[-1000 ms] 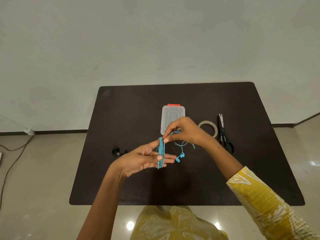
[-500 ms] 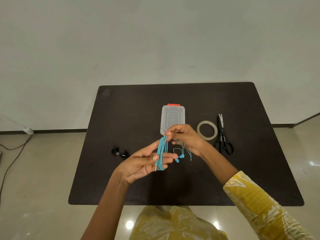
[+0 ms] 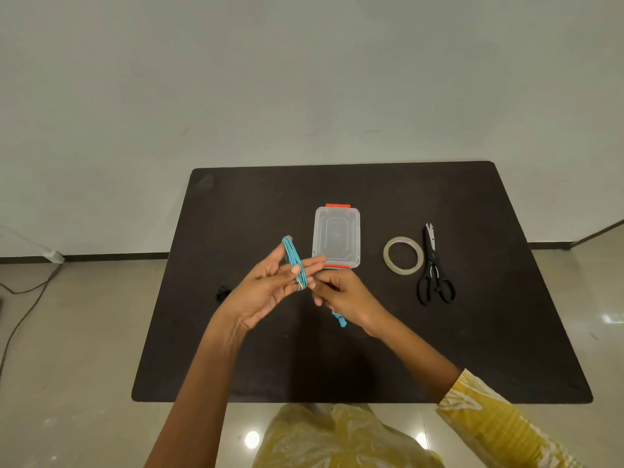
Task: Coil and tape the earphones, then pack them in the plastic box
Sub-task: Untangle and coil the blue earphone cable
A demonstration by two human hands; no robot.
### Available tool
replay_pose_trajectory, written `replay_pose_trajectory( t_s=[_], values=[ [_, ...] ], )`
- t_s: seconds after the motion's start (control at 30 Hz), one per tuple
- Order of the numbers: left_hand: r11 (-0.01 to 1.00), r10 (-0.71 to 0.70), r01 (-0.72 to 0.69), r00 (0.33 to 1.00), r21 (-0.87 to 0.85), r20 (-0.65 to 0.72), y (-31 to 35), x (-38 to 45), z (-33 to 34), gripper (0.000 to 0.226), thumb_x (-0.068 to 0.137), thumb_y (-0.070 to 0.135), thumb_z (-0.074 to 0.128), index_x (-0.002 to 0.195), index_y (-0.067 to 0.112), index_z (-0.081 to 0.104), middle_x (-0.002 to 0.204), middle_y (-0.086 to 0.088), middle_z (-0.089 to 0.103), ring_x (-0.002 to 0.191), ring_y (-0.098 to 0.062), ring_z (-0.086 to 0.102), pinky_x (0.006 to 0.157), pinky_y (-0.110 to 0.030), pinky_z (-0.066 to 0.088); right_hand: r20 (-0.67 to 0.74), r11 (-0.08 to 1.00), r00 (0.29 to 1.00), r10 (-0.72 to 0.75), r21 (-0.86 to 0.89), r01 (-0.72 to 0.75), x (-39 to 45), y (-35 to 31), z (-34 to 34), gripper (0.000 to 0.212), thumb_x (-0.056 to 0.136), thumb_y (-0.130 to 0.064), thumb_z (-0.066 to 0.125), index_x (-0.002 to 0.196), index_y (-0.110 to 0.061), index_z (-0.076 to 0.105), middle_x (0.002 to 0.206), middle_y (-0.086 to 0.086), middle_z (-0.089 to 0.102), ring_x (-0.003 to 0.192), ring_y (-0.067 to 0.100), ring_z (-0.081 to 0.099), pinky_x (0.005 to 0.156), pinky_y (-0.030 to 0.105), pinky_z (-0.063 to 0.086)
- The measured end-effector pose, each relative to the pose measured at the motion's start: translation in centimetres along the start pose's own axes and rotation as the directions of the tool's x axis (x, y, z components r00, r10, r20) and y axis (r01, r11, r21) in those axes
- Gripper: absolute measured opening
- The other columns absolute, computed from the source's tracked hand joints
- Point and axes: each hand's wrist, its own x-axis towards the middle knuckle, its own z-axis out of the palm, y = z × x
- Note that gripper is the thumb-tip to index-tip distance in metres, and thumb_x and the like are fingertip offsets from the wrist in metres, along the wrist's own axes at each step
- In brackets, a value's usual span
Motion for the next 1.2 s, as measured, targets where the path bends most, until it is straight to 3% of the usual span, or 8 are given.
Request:
replay_pose_trajectory(
  t_s=[0.23, 0.37, 0.53, 0.63, 0.7, 0.8, 0.97, 1.2],
  values=[
    [0.998, 0.068, -0.069, 0.982, 0.005, -0.175, -1.5, 0.5, 0.7, 0.08, 0.092, 0.006, 0.049, 0.151, 0.023, -0.002, 0.127, -0.013, 0.062, 0.121, -0.022, 0.057, 0.096, -0.029, 0.05, 0.005, 0.804, 0.987, -0.158, -0.58, 0.132, 0.4, -1.4, -0.7, 0.022, 0.096, -0.022, 0.053, 0.096, -0.008, 0.069, 0.086, 0.008, 0.069, 0.074, 0.016, 0.064, 0.077, 0.032, 0.055],
    [0.991, 0.105, -0.082, 0.965, 0.104, -0.241, -1.8, 0.4, 0.7, 0.075, 0.096, 0.005, 0.045, 0.15, 0.022, -0.004, 0.126, -0.009, 0.063, 0.12, -0.017, 0.058, 0.1, -0.026, 0.046, 0.072, 0.719, 0.986, -0.149, -0.676, 0.158, 0.2, -2.0, -1.0, 0.02, 0.094, -0.025, 0.056, 0.096, -0.011, 0.07, 0.086, 0.006, 0.069, 0.071, 0.011, 0.061, 0.075, 0.027, 0.054],
    [0.887, -0.039, 0.108, 0.986, 0.448, -0.161, -1.7, 0.0, 1.1, 0.072, 0.097, 0.007, 0.048, 0.15, 0.022, 0.002, 0.129, -0.003, 0.061, 0.118, -0.012, 0.058, 0.102, -0.028, 0.044, 0.122, 0.607, 0.979, -0.162, -0.77, 0.196, 0.9, -2.7, -1.7, 0.021, 0.088, -0.029, 0.064, 0.104, -0.019, 0.072, 0.098, 0.0, 0.071, 0.08, 0.01, 0.06, 0.072, 0.02, 0.043],
    [0.83, -0.127, 0.149, 0.989, 0.537, -0.079, -1.3, -0.3, 1.6, 0.053, 0.096, 0.007, 0.05, 0.135, 0.035, 0.027, 0.121, -0.002, 0.066, 0.112, -0.007, 0.061, 0.09, -0.015, 0.048, 0.199, 0.606, 0.974, -0.112, -0.763, 0.225, 1.3, -3.4, -3.0, 0.02, 0.083, -0.029, 0.069, 0.1, -0.021, 0.074, 0.093, -0.005, 0.072, 0.074, 0.006, 0.055, 0.069, 0.015, 0.038],
    [0.805, -0.172, 0.159, 0.985, 0.571, -0.033, -0.9, -0.4, 1.7, 0.046, 0.096, 0.007, 0.051, 0.129, 0.036, 0.037, 0.117, 0.001, 0.068, 0.111, -0.005, 0.061, 0.094, -0.018, 0.047, 0.25, 0.641, 0.963, -0.097, -0.724, 0.253, 1.5, -3.7, -3.9, 0.015, 0.08, -0.028, 0.072, 0.094, -0.023, 0.075, 0.09, -0.008, 0.07, 0.072, 0.004, 0.055, 0.065, 0.012, 0.037],
    [0.766, -0.242, 0.2, 0.97, 0.612, -0.014, -0.7, -0.5, 1.5, 0.051, 0.095, 0.004, 0.051, 0.14, 0.021, 0.035, 0.125, -0.003, 0.063, 0.114, -0.009, 0.061, 0.107, -0.031, 0.041, 0.227, 0.693, 0.964, -0.138, -0.673, 0.258, 1.9, -3.9, -5.1, 0.01, 0.078, -0.023, 0.074, 0.088, -0.024, 0.075, 0.085, -0.013, 0.067, 0.073, 0.0, 0.056, 0.064, 0.01, 0.036],
    [0.795, -0.347, 0.23, 0.931, 0.562, 0.11, -1.5, -1.2, 1.7, 0.057, 0.097, 0.005, 0.048, 0.14, 0.034, 0.026, 0.125, -0.003, 0.064, 0.115, -0.01, 0.061, 0.087, -0.013, 0.048, 0.212, 0.829, 0.969, -0.128, -0.513, 0.222, 2.6, -4.0, -7.2, 0.012, 0.078, -0.015, 0.075, 0.09, -0.015, 0.076, 0.088, -0.009, 0.066, 0.084, 0.007, 0.062, 0.079, 0.023, 0.052],
    [0.864, -0.373, 0.231, 0.89, 0.447, 0.262, -2.0, -1.7, 1.4, 0.068, 0.096, 0.009, 0.05, 0.148, 0.03, 0.011, 0.129, -0.008, 0.061, 0.124, -0.021, 0.055, 0.101, -0.024, 0.045, 0.188, 0.913, 0.971, -0.149, -0.35, 0.208, 2.5, -3.1, -7.6, 0.018, 0.076, -0.014, 0.076, 0.08, -0.03, 0.07, 0.09, -0.011, 0.066, 0.097, 0.012, 0.063, 0.083, 0.019, 0.052]
  ],
)
